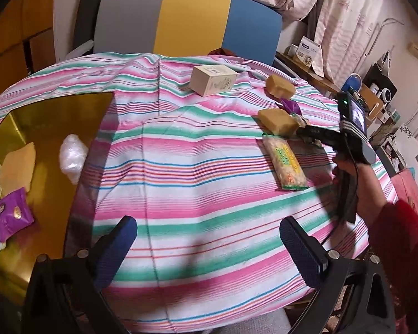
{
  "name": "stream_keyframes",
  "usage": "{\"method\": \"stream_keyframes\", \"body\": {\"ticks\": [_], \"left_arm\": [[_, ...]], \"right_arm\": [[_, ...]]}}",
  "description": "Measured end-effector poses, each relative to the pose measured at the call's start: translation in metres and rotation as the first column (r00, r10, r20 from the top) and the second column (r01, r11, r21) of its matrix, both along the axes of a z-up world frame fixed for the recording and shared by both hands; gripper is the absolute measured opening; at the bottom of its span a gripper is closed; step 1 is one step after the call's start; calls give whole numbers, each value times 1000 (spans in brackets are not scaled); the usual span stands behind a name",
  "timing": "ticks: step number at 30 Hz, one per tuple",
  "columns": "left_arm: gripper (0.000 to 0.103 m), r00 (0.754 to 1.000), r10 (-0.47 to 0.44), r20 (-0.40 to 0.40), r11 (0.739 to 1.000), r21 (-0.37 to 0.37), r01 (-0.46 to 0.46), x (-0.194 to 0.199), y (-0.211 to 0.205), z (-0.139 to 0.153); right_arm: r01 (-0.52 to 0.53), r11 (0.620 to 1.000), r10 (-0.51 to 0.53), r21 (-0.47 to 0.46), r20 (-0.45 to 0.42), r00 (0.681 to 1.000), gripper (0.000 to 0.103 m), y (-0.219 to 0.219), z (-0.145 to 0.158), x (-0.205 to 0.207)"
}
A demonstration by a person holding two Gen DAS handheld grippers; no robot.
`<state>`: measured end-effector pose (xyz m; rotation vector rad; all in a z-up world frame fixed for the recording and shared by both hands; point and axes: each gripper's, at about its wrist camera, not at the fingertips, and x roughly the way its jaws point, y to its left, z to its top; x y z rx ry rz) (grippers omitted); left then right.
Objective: Organize objects
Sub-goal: 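Grasp the long cracker packet with the right gripper, then grasp the yellow WEIDAN cracker packet with the left gripper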
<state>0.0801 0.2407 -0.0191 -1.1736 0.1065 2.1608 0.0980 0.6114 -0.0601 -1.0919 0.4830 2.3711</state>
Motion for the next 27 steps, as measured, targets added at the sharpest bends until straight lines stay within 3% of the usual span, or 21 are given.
{"method": "stream_keyframes", "body": {"ticks": [7, 12, 18, 22, 25, 27], "left_arm": [[103, 1000, -9, -11, 1000, 14, 9, -14, 49, 0], [103, 998, -62, 16, 998, 28, 61, -24, 109, -6], [103, 993, -115, -15, 993, -38, 115, -28, 171, -21], [103, 991, -132, -37, 991, -41, 131, -33, 185, -34], [102, 989, -135, -59, 987, -100, 129, -35, 184, -50], [103, 982, -149, -114, 985, -101, 137, -31, 176, -54]], "right_arm": [[86, 996, -86, -7, -63, 994, 47, -14, 0, 36], [173, 984, -170, 48, -61, 984, 47, -17, -1, 40], [182, 979, -179, 87, -40, 983, 47, -18, -3, 37], [184, 978, -181, 99, -33, 983, 47, -20, -4, 35], [183, 977, -181, 108, -28, 983, 47, -21, -5, 35], [183, 977, -181, 107, -30, 983, 47, -22, -5, 35]]}}
